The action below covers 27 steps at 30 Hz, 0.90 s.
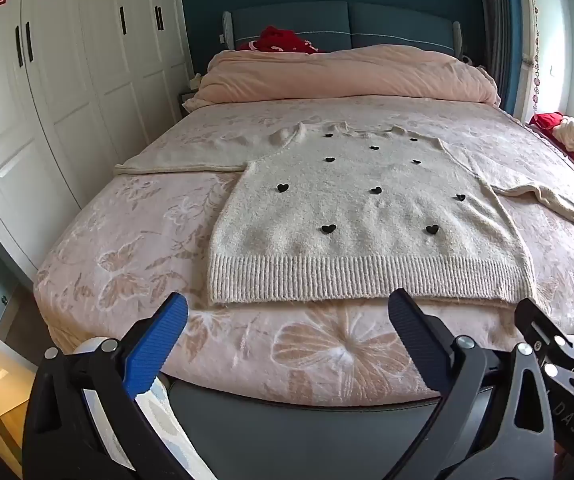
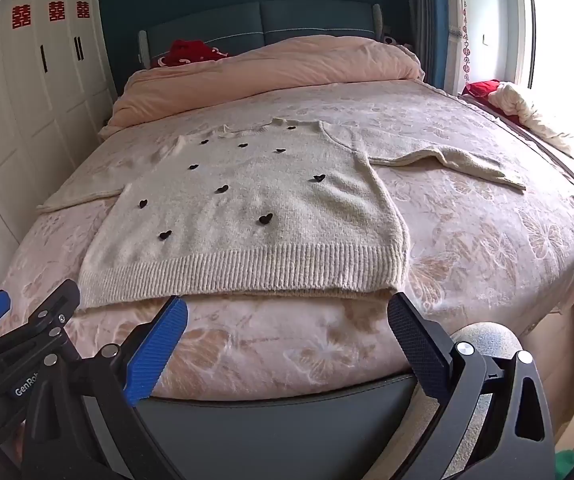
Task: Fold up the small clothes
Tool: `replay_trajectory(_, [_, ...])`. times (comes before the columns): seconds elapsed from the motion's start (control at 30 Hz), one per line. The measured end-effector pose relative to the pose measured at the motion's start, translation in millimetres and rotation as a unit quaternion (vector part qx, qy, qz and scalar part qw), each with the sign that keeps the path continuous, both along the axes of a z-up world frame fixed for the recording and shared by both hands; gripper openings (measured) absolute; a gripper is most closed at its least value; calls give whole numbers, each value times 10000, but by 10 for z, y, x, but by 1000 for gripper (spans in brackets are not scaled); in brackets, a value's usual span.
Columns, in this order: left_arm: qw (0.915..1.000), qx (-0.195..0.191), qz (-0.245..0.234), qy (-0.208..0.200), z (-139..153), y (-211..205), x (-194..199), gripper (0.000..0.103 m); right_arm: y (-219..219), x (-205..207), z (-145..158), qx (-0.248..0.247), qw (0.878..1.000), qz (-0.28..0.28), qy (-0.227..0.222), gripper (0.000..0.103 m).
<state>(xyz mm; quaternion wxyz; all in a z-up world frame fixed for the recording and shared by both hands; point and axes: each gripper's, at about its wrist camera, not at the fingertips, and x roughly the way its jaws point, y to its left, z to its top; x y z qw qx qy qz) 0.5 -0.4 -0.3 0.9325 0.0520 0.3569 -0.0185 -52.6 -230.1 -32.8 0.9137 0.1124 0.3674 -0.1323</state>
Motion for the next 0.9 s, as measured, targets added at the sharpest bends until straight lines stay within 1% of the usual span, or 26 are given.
replay_trajectory(0.1, [10000, -13, 29, -13, -12, 20, 13, 98, -11, -2, 6, -71, 10000, -21, -44, 98])
replay_trajectory(0.17, [10000, -44, 44, 7, -18, 48, 35, 98, 34, 35, -56, -91, 9999, -24, -53, 98])
replay_trajectory(0.2, [10000, -55, 56, 2, -18, 64, 44, 98, 64, 17, -19, -106, 9999, 5, -26, 98])
replay_trajectory(0.23, [10000, 62, 17, -22, -26, -10, -2, 98, 77, 25, -24, -121, 9999, -3, -20, 98])
replay_trajectory(0.43, [10000, 69, 16, -32, -73, -12, 39, 98, 35, 4, -17, -95, 10000, 7, -28, 98])
replay_trajectory(0.47, [10000, 49, 17, -40, -18, -11, -8, 98, 30, -4, -10, -91, 10000, 15, -36, 98])
replay_trajectory(0.9, [10000, 56, 22, -33, -20, -12, -11, 98, 44, -5, -19, -127, 9999, 11, -21, 98])
